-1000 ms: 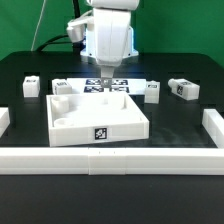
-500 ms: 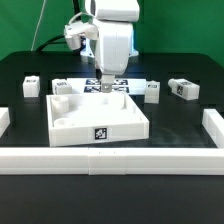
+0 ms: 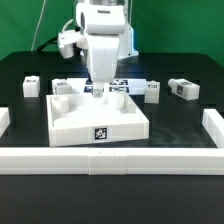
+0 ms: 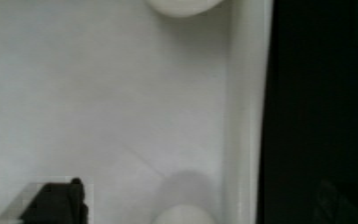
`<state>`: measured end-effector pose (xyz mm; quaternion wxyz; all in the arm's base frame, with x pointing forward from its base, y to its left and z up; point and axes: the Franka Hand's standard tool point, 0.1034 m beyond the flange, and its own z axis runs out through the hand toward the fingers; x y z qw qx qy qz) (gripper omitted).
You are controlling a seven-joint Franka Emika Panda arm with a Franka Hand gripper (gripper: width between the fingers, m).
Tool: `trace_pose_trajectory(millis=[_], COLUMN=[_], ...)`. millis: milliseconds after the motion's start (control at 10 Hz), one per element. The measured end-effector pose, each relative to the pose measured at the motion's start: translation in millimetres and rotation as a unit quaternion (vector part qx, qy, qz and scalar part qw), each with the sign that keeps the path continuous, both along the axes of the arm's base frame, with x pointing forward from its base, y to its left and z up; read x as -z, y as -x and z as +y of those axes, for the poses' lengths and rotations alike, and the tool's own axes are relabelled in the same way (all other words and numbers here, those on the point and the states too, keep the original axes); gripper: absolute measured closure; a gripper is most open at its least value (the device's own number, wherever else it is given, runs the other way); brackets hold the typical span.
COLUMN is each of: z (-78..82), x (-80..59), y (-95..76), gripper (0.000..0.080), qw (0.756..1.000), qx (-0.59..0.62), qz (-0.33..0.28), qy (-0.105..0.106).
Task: Assemble one leg
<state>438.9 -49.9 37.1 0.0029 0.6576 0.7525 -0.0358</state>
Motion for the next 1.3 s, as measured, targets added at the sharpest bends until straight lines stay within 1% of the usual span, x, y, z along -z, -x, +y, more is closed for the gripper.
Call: trace_pose_trajectory(millis=[100,300,500,700,800,900,1000,1100,1300], z=[-3.6,-6.4,-5.1,-5.5,-5.5,-5.5,-5.3,-5.1,-5.2], x=[8.7,25.2,28.6,29.0,29.2,29.2,29.1,27.9,27.9], y=[6.8,15.4,14.6,15.2,15.3,15.3,15.1,12.4,12.2], gripper=[0.015,0.015,0.015,0.0419,0.0419,0.0603,0.0603,0.0731,0.0731], qw=[1.0,1.0,1.0,1.0,1.0,1.0,1.0,1.0,1.0], qx=[0.001,0.007,0.006,0.006,0.006,0.006,0.006,0.006,0.006], qz=[0.01,0.026,0.028,0.029,0.029,0.029,0.029,0.023,0.022], qy=[-0.002,-0.006,-0.007,-0.007,-0.007,-0.007,-0.007,-0.008,-0.008])
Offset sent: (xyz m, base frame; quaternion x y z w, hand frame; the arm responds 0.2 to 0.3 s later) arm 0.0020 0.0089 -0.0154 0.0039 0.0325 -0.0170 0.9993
